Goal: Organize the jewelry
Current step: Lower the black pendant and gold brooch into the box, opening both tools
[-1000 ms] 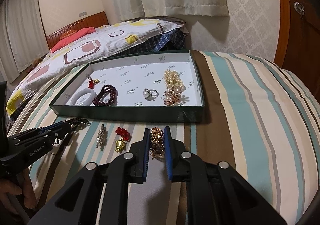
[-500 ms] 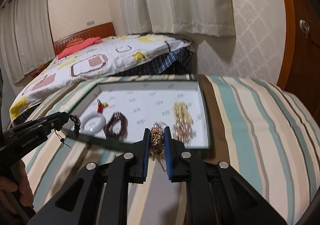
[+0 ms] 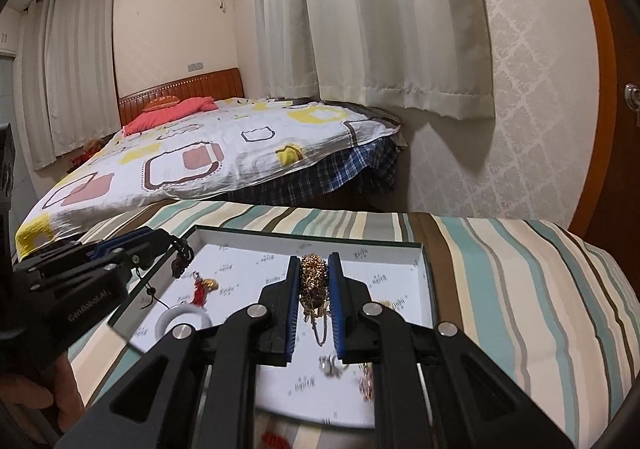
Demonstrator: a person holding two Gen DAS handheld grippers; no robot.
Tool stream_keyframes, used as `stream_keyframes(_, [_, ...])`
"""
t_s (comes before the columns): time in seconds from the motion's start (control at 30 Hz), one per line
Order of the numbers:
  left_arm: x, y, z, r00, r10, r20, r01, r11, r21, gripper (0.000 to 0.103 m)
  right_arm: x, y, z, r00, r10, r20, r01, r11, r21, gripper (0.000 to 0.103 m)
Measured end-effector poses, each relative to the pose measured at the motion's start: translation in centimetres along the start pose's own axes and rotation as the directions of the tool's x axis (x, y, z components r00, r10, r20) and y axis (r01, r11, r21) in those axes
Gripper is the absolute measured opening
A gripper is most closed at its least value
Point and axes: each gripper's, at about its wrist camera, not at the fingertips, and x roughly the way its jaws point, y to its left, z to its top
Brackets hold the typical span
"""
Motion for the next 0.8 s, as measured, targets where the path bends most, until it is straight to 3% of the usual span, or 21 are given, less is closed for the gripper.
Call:
stream_keyframes(0.33, [7.4, 1.4, -1.4, 0.985, 0.016, -0.171, -0.023, 0.999, -0.036, 0.016, 6.5, -0.9, -2.3, 0.988, -0.007, -0.155, 0.011, 1.000, 0.023, 0.015])
stream_keyframes(0.6, [9.8, 2.2, -2.9, 0.963, 0.025, -0.269, -0.040, 0.998, -0.052, 0.017, 7.7, -1.1, -3.0, 0.976, -0.017, -0.218, 0.022, 1.000, 0.020, 0.015])
stream_keyframes(0.8, [10.1, 2.4, -3.6, 0.956, 0.024, -0.292, -0.042, 0.998, -0.056, 0.018, 8.2, -1.3, -3.0, 0.971, -0.018, -0.240, 0.026, 0.999, 0.029, 0.015])
